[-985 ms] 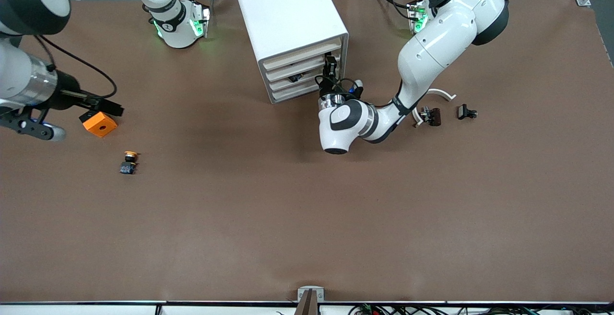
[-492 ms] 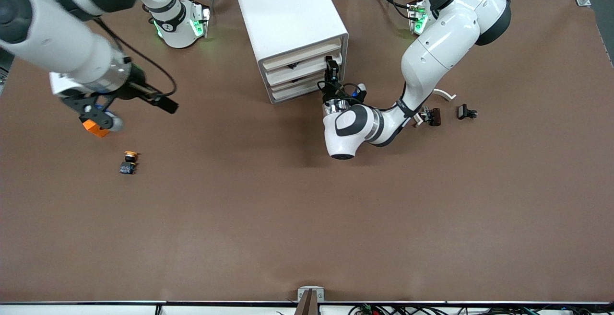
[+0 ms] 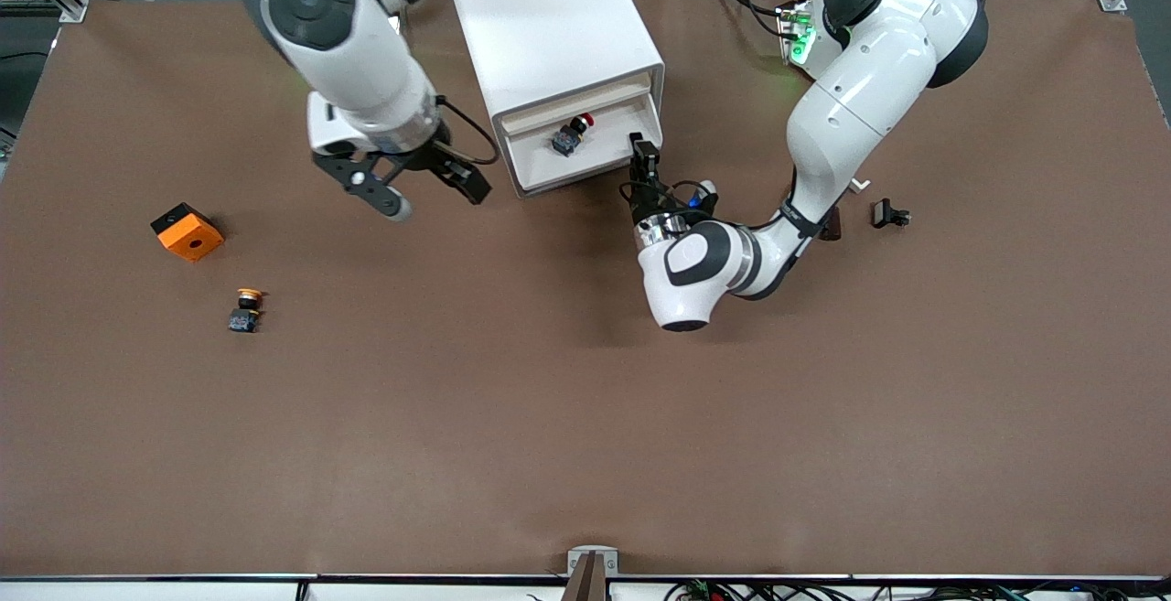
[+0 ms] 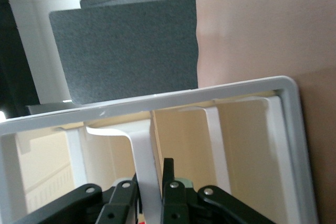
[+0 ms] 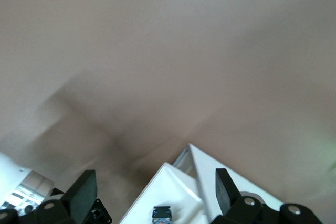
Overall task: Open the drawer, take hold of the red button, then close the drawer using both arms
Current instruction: 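Reach the right gripper into the open drawer while the left gripper holds it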
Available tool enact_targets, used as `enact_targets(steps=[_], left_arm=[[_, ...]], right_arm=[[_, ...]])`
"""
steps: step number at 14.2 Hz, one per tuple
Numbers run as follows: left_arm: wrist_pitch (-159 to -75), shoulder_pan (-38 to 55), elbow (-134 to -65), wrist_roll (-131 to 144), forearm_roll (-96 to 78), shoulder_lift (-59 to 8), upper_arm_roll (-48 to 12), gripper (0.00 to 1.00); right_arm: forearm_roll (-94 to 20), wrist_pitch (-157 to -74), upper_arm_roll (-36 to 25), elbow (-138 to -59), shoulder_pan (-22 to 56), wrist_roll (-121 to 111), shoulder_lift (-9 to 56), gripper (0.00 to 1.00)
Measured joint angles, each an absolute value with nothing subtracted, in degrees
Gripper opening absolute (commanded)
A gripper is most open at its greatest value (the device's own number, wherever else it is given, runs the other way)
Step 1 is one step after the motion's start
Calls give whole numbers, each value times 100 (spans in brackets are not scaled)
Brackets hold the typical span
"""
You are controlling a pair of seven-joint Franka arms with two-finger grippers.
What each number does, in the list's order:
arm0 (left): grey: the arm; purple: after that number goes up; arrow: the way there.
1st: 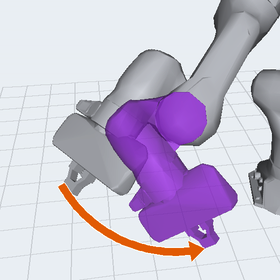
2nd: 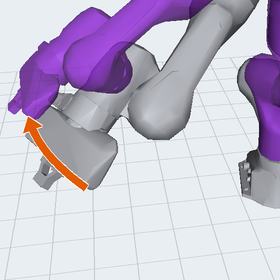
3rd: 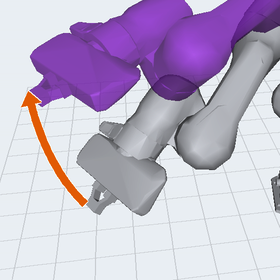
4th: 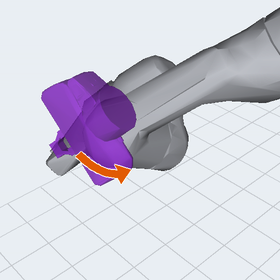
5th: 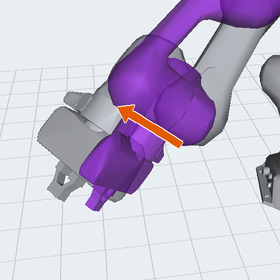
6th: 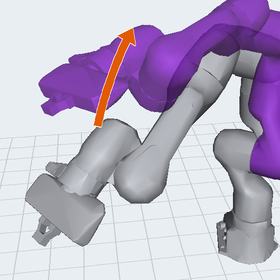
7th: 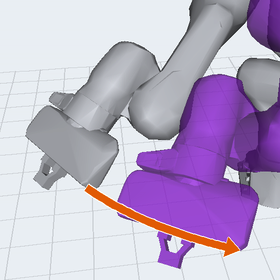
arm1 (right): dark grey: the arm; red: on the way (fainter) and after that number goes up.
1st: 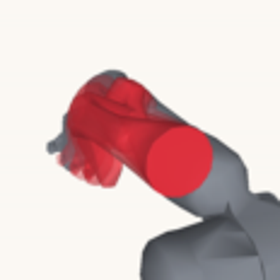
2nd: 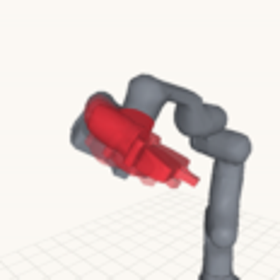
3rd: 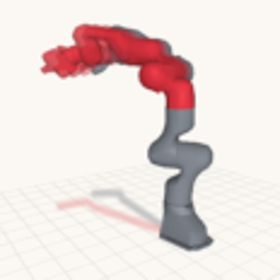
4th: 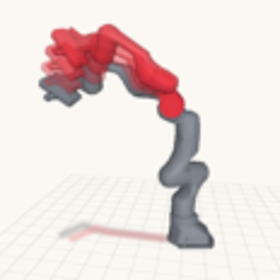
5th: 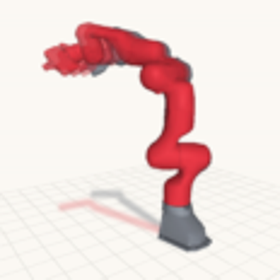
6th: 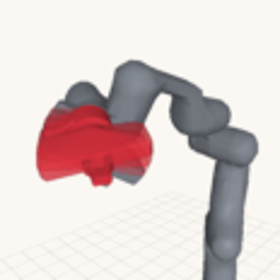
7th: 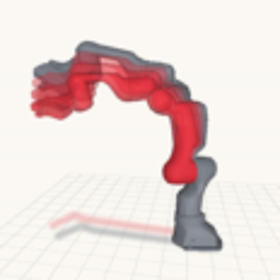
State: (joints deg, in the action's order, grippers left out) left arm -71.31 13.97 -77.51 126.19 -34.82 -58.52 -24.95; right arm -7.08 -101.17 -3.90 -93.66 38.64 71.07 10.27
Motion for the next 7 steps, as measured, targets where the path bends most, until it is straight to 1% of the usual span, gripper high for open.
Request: enact_targets(steps=[4, 7], left_arm=[[-7144, 1125, -7576, 12619, -3481, -5852, -2436, 18], [-7186, 934, -7411, 12619, -3481, -5852, -2433, 18]], right_arm=[[-711, -10648, -389, -9408, 4442, 7901, 1388, 100], [-712, -11115, -388, -9613, 4883, 8416, 1458, 100]])
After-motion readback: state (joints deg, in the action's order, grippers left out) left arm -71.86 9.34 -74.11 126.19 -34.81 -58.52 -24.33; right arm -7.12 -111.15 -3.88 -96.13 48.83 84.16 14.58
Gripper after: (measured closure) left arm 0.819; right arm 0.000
